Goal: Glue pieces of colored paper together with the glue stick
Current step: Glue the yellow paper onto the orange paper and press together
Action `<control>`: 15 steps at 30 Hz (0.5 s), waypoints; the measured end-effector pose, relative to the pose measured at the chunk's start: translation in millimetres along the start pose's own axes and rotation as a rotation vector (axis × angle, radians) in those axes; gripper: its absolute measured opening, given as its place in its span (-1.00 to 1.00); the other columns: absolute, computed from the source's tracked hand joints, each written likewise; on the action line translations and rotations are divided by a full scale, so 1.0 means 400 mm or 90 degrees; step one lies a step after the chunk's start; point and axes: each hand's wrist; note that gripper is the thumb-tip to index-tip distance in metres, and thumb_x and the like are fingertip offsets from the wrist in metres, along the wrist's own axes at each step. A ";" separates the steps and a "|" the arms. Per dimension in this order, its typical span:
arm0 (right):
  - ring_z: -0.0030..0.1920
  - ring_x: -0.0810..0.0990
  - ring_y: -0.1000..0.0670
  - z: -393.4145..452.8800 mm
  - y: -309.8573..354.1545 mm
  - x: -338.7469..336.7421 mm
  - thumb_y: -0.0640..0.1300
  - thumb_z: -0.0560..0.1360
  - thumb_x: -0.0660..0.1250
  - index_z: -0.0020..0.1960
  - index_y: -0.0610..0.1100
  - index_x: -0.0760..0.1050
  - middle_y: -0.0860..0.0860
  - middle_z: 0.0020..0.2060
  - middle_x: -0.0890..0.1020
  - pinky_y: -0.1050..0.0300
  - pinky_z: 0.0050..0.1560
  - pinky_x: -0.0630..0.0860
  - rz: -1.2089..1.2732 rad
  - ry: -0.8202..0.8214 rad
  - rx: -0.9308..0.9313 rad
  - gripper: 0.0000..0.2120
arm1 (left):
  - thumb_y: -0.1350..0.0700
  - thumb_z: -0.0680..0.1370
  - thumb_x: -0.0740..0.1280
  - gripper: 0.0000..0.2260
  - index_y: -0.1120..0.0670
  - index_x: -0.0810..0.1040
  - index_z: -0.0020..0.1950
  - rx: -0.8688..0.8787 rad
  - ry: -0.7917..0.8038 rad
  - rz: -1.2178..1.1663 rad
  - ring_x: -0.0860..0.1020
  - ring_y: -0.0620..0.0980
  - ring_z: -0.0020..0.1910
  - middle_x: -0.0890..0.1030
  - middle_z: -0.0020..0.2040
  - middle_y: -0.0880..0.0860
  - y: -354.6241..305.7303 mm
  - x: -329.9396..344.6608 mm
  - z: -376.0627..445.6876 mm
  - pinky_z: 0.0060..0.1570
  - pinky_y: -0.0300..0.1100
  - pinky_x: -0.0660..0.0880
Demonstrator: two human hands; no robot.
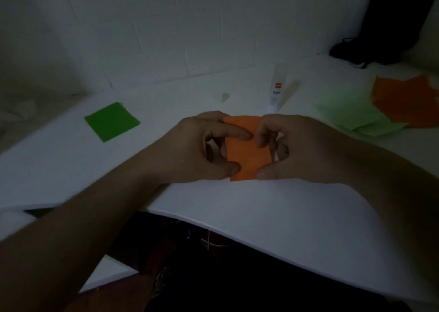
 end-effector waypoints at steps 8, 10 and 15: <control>-0.11 0.44 0.27 0.021 0.001 0.026 0.21 0.17 0.68 -0.06 0.13 0.47 0.12 -0.04 0.43 0.41 -0.19 0.27 -0.079 -0.081 -0.075 -0.49 | 0.10 0.34 0.66 -0.38 0.02 0.60 0.38 0.016 0.005 0.028 0.54 -0.14 0.27 0.55 0.31 -0.03 -0.001 0.002 0.002 0.25 -0.33 0.45; -0.11 0.42 0.26 0.023 -0.001 0.029 0.22 0.18 0.67 -0.06 0.13 0.44 0.14 -0.07 0.45 0.38 -0.20 0.25 -0.072 -0.087 -0.079 -0.48 | 0.09 0.35 0.66 -0.36 0.01 0.59 0.40 0.016 0.001 0.039 0.51 -0.17 0.30 0.53 0.34 -0.03 0.000 0.005 0.001 0.27 -0.35 0.42; -0.09 0.46 0.15 0.022 0.009 0.037 0.15 0.19 0.68 -0.05 0.05 0.41 0.17 -0.15 0.49 0.39 -0.23 0.34 -0.036 -0.093 -0.073 -0.45 | 0.07 0.36 0.66 -0.34 0.00 0.56 0.43 0.019 0.001 0.038 0.51 -0.14 0.32 0.52 0.35 -0.03 0.004 0.007 0.001 0.29 -0.29 0.43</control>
Point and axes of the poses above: each hand's wrist, its own z-axis towards the middle knuckle, its own x-axis out of the palm, y = z × x
